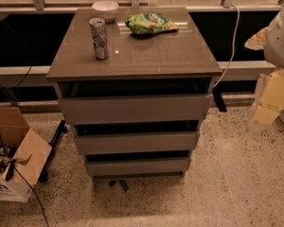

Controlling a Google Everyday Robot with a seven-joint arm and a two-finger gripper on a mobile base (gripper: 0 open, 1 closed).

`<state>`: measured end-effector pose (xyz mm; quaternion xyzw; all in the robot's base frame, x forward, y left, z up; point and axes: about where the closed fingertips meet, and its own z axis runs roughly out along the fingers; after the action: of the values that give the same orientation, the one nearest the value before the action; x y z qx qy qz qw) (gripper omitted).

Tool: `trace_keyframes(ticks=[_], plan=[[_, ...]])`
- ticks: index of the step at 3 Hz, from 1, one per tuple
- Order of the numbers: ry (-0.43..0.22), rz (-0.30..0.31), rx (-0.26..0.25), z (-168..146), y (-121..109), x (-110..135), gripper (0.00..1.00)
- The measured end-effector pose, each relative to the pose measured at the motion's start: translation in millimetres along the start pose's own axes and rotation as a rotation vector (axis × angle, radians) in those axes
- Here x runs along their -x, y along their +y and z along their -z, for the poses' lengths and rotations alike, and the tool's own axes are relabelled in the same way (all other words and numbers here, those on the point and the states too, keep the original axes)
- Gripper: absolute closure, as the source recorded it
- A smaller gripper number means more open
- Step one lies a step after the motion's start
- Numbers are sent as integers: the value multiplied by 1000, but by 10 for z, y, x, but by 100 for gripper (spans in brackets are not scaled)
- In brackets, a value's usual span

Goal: Open middle drawer

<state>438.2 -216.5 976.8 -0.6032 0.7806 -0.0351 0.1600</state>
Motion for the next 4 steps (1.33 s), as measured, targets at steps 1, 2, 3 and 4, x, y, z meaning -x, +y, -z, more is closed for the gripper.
trace_keyframes(ticks=[1,2,3,4], plan=[[-6,1,-9,6,-8,16,0],[-50,3,-15,-115,-54,75,0],[-110,3,-13,-364,-157,99,0],[-153,1,49,-824,-314,112,0]])
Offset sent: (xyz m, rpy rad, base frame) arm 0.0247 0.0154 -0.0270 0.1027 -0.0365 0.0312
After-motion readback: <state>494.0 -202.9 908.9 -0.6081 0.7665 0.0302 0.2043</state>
